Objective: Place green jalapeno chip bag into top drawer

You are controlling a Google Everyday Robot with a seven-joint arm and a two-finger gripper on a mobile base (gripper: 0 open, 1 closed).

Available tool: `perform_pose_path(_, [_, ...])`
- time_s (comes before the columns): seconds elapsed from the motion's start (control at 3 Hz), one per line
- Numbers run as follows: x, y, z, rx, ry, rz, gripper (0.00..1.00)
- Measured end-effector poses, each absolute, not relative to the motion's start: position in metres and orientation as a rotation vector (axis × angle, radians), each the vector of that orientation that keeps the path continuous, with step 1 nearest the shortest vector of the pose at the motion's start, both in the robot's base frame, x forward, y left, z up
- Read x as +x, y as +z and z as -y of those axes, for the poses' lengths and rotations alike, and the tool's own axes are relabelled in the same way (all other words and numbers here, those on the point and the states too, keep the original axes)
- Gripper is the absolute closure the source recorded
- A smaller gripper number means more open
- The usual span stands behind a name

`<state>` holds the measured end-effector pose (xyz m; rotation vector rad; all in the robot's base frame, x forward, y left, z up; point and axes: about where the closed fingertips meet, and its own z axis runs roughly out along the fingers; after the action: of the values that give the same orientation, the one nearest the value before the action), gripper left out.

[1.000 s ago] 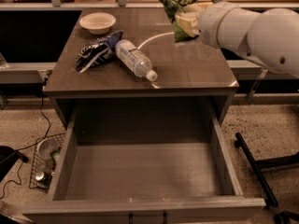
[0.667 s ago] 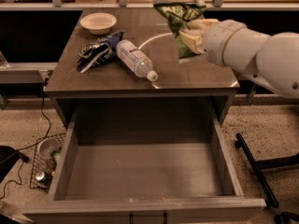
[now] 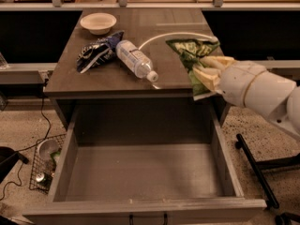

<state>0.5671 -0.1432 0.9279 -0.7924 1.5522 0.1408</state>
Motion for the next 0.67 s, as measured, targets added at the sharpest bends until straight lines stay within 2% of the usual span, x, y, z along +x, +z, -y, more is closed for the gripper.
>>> perform_pose_path(0.33, [0.5192, 0.8854, 0.1688, -0.784, 0.201, -1.533, 1.00])
perform_pose_path(0.67, [0.5192, 0.8854, 0.1687, -0.784, 0.202, -1.533, 1.00])
